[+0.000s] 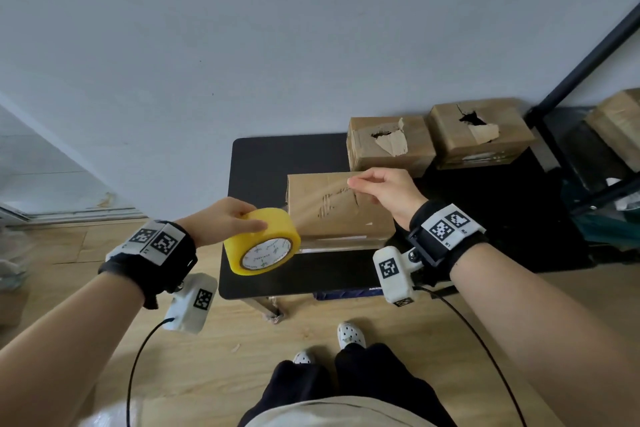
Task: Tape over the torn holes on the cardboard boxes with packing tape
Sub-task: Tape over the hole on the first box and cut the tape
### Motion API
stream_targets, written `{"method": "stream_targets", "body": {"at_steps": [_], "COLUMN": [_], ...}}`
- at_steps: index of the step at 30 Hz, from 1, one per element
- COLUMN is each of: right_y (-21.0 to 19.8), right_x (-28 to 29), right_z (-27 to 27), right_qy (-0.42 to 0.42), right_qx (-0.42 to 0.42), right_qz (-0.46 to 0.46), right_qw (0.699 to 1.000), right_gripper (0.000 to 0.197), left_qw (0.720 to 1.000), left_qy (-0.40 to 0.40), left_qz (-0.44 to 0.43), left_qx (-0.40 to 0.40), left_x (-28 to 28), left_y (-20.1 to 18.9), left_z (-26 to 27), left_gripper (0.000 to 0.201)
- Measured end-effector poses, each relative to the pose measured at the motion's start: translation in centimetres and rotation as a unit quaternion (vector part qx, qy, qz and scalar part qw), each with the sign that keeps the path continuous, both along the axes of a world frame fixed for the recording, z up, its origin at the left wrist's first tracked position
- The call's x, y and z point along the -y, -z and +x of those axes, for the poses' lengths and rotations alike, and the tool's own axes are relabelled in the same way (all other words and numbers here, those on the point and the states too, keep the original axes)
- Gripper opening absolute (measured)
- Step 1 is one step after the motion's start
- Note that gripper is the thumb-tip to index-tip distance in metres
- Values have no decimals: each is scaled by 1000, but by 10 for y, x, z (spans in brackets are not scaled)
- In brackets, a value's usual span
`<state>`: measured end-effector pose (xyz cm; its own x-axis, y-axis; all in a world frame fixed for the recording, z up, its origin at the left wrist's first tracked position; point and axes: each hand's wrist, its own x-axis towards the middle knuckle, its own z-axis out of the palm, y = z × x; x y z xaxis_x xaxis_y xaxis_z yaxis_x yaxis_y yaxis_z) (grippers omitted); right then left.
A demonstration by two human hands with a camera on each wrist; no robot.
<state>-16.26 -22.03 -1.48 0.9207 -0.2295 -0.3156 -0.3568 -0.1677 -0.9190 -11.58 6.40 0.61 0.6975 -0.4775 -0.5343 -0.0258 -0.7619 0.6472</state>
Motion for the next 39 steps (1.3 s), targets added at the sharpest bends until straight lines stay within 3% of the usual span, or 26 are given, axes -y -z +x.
{"method": "stream_targets", "body": {"at_steps": [2,8,13,21,33,39], "right_y": [7,24,39,60,52,52], "right_x": [1,19,28,26,23,33], "right_z": [-6,-24,-21,-12,-4,-4], "right_qy": [-1,57,67,59,-15,-13], "right_qx": [-6,-8,-39,-53,-63,-101], "right_qz": [-18,-22,-55,-194,-337,-364], "right_qw": [1000,998,996,978,939,926], "right_gripper": [6,6,6,16,14,38], "left_qw": [999,978,989,989,988,984], "left_qy": [12,45,32,46,56,79], "left_qz": [33,163,87,104,122,135], "left_qx": [30,125,120,98,74,82], "left_x": [1,7,11,24,30,34], "left_y": [6,26,37,44,45,35], "left_z": [2,20,29,43,50,53], "left_gripper": [34,39,23,24,25,24]}}
